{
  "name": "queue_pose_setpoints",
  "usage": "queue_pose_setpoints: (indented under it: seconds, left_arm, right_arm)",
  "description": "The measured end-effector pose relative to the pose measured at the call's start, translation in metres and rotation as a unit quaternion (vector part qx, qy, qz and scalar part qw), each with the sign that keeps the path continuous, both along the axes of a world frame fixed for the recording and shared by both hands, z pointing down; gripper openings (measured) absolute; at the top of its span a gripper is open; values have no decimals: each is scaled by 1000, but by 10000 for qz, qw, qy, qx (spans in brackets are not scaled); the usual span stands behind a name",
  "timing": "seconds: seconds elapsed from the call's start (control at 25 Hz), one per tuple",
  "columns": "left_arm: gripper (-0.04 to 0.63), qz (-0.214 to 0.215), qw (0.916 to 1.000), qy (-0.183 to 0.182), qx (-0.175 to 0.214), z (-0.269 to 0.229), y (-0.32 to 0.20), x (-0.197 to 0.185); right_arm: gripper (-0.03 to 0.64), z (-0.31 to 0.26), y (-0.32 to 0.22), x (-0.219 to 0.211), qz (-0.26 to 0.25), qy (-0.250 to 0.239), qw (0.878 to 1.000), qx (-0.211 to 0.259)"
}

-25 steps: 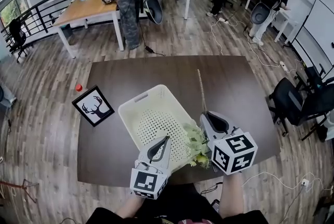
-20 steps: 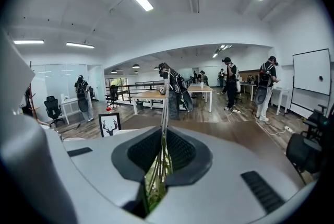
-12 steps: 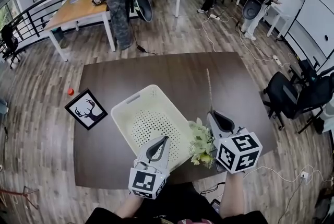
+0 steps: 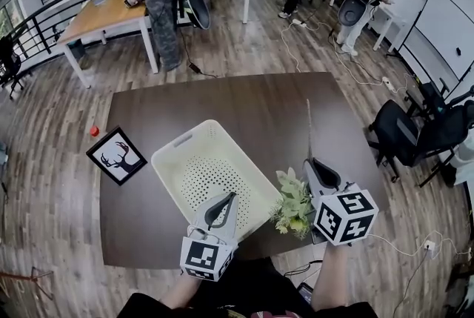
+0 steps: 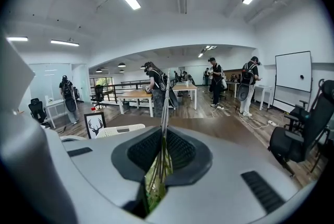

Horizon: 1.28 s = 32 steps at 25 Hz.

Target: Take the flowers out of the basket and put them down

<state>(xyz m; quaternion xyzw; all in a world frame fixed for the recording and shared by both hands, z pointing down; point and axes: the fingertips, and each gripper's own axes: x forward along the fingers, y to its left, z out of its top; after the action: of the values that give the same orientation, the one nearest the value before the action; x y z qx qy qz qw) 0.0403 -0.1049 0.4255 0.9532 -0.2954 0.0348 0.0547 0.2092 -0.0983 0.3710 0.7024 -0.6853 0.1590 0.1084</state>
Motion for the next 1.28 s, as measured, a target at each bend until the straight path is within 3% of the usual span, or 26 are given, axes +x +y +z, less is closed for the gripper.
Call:
queue_pose_setpoints:
  seconds: [1.28]
  left_arm:
    - [2, 155, 9995, -189, -189, 21, 8, 19]
  right_arm:
    - [41, 28, 42, 64, 819, -26, 9959, -380]
